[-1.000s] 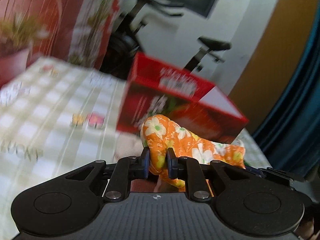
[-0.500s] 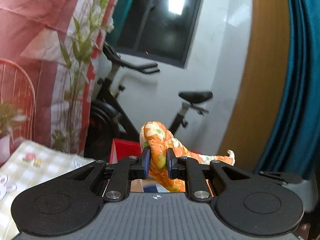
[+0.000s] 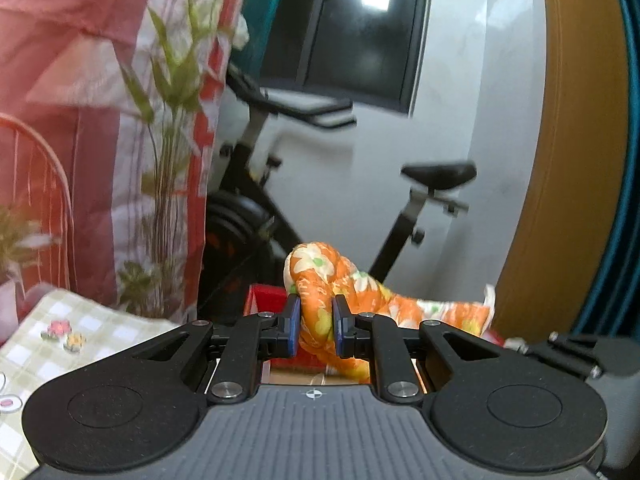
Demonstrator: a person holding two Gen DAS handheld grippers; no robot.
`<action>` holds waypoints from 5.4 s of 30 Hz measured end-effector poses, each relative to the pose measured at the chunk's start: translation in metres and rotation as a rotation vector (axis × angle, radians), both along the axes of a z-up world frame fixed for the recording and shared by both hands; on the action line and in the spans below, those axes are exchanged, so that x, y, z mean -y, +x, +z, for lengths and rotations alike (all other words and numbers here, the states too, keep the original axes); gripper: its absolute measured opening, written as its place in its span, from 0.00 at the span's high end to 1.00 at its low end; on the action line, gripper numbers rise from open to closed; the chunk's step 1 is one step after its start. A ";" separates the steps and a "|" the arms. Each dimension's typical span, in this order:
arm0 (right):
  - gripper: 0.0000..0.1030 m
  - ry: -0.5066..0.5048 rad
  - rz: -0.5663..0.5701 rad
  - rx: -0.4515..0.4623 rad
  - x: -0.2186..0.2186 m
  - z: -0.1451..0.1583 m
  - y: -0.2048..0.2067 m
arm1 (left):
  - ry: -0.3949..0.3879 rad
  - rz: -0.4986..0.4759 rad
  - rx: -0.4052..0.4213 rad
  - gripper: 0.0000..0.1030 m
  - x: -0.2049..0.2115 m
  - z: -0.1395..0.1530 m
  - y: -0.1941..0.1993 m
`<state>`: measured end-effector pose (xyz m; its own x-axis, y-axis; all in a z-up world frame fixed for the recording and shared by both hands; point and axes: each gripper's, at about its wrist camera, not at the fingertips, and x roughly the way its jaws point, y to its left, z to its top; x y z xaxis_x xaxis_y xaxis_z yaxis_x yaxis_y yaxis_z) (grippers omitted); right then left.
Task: Organize soft objects
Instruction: 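Lift the orange floral cloth with both grippers over the red box, then open both grippers to drop the orange cloth into the box, then close both grippers on the clear bag of mint-green cables, then lift the clear cable bag with both grippers toward the box, then lower the cable bag into the red box and open both grippers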
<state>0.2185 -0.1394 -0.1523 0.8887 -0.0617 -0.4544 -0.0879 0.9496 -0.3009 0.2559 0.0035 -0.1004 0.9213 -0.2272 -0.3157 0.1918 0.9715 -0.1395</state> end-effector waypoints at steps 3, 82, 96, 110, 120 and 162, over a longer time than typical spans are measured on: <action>0.91 0.051 -0.014 -0.046 0.008 -0.008 -0.001 | 0.002 -0.015 -0.057 0.83 -0.004 -0.011 0.002; 0.70 0.450 0.030 -0.415 -0.022 -0.059 -0.165 | -0.027 -0.278 -0.554 0.68 -0.037 -0.135 -0.135; 0.67 0.490 0.007 -0.418 -0.018 -0.060 -0.176 | -0.040 -0.283 -0.556 0.66 -0.038 -0.137 -0.133; 0.66 0.536 0.047 -0.434 -0.023 -0.057 -0.181 | -0.085 -0.288 -0.551 0.66 -0.041 -0.135 -0.136; 0.75 0.565 0.024 -0.422 -0.015 -0.058 -0.181 | -0.105 -0.314 -0.525 0.66 -0.037 -0.130 -0.142; 0.80 0.417 0.053 -0.027 0.050 0.036 -0.045 | -0.132 -0.314 -0.252 0.66 -0.001 -0.004 -0.006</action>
<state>0.1733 -0.1898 -0.1160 0.8729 0.1779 -0.4544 -0.1426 0.9835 0.1111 0.2500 0.0042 -0.1042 0.6982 -0.5382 -0.4721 0.4197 0.8419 -0.3390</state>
